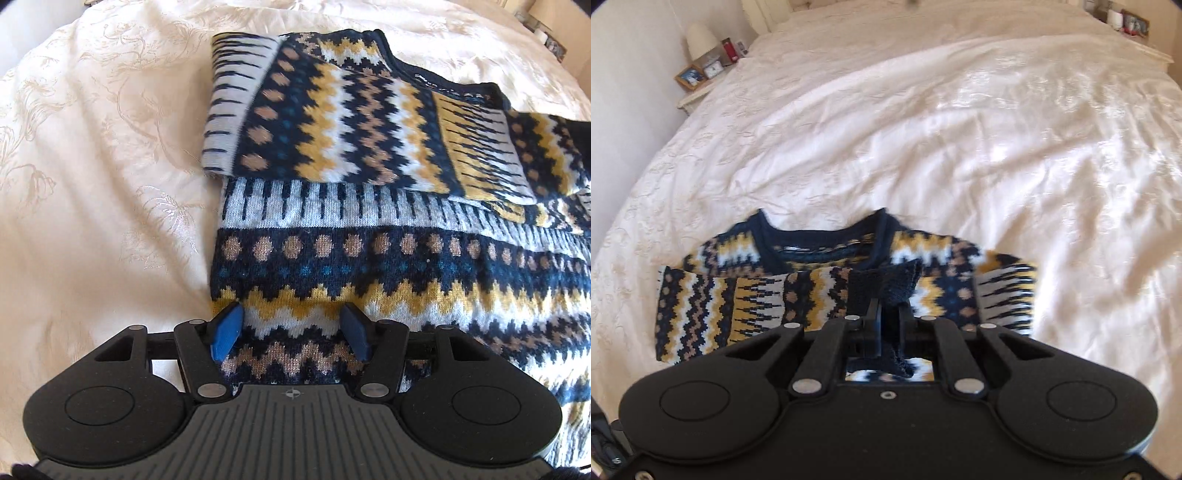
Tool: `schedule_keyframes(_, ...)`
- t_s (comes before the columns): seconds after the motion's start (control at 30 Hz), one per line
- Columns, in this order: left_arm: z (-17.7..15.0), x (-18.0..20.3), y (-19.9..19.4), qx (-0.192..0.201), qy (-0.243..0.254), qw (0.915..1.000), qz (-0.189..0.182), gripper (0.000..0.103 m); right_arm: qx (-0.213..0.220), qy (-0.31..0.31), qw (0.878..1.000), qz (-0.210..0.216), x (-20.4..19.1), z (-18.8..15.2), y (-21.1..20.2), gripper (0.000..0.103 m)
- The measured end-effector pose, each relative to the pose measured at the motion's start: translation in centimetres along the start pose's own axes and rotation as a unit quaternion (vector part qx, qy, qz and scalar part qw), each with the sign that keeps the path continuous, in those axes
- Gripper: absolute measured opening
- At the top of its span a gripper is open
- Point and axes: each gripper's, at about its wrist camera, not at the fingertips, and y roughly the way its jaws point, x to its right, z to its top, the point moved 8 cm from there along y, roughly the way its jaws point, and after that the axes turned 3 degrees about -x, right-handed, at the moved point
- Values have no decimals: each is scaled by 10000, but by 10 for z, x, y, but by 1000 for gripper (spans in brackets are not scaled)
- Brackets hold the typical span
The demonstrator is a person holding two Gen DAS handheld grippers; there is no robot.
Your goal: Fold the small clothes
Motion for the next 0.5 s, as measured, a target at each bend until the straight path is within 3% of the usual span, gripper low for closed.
schedule_keyframes(0.3, -3, -2, -1, -39, -18, 9999, -92, 58, -714, -138, 9938, -836, 42, -25, 65, 15)
schedule_keyframes(0.4, -2, -4, -9, -71, -11, 9999, -141, 56, -747, -187, 9921, -988, 43, -33, 73, 15)
schedule_keyframes(0.5, 10, -3, -32, 310, 20, 9995, -102, 56, -631, -182, 9918, -1095, 39, -32, 66, 21)
